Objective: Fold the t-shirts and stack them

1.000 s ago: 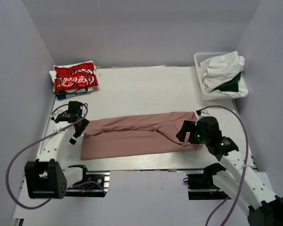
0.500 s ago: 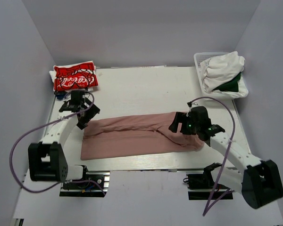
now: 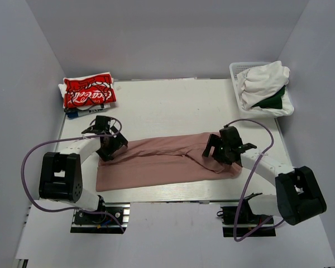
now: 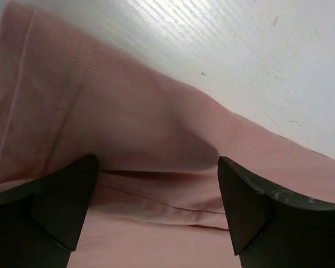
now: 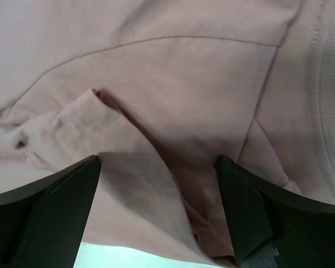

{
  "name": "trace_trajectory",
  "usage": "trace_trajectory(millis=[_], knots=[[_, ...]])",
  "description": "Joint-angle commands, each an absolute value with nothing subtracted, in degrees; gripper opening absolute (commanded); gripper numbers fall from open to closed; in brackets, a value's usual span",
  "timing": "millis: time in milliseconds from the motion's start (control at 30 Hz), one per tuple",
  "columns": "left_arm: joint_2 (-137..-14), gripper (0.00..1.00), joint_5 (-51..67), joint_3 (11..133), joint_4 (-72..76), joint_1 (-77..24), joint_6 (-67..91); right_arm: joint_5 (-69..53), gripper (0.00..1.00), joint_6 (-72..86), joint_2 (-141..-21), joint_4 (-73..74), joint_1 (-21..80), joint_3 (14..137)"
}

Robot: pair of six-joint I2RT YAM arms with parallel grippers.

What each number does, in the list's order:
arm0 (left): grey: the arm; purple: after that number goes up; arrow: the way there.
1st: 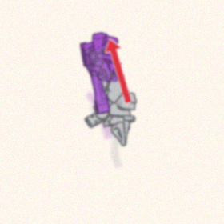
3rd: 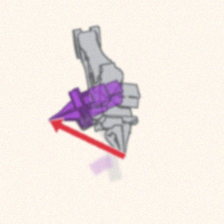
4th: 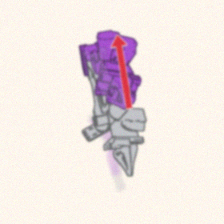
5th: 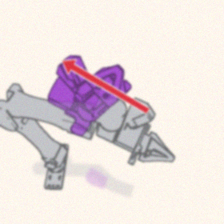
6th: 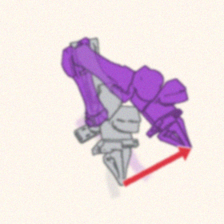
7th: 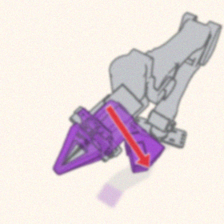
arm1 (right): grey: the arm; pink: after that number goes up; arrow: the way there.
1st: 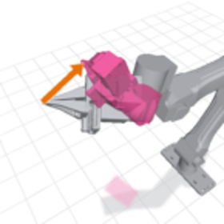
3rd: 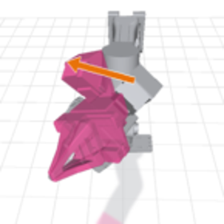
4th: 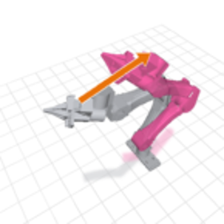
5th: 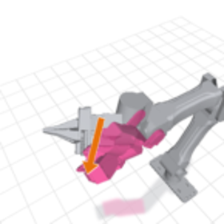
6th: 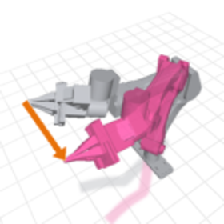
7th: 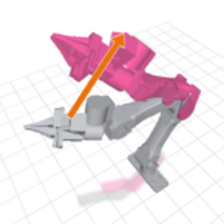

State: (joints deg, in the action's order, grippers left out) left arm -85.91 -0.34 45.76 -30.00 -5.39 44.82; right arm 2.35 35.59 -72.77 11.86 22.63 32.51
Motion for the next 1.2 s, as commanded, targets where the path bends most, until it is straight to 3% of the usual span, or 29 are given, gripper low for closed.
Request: trace_trajectory(millis=[0,233,467,500,600,700,800,833,967,1167], knots=[[-88.4,1.00,-6.0,39.9,-36.5,-5.5,47.4,7.5,0.90,38.9,-76.8,17.4,22.1,31.9],[-87.8,1.00,-8.3,40.4,-41.3,-8.2,49.0,7.4,0.90,38.2,-92.3,14.6,20.1,41.6],[-89.5,1.00,2.0,41.0,-47.7,-19.7,46.9,7.2,0.90,32.0,-114.3,14.6,19.2,66.9],[-90.0,1.00,2.5,38.8,-48.7,-22.0,46.9,7.4,0.90,28.2,-116.3,16.3,19.0,74.9],[-90.0,1.00,7.3,34.1,-50.2,-26.1,47.5,5.7,0.90,21.4,-123.7,16.0,19.1,83.5],[-87.5,1.00,12.7,33.4,-52.6,-31.2,47.5,0.6,0.90,11.8,-131.8,19.2,18.8,94.6],[-83.6,1.00,13.3,40.1,-56.2,-36.9,46.5,-8.3,0.90,3.1,-140.5,26.0,19.2,106.5],[-83.0,1.00,14.5,42.3,-56.2,-39.9,45.1,-9.9,0.90,0.3,-141.4,27.4,19.8,113.4],[-85.1,1.00,15.7,52.3,-57.6,-45.9,37.1,-12.5,0.90,-3.1,-138.7,24.0,20.1,114.1],[-94.6,1.00,-7.2,68.8,-69.2,-48.9,36.3,-10.7,0.90,-1.9,-127.4,21.0,21.2,113.9]])
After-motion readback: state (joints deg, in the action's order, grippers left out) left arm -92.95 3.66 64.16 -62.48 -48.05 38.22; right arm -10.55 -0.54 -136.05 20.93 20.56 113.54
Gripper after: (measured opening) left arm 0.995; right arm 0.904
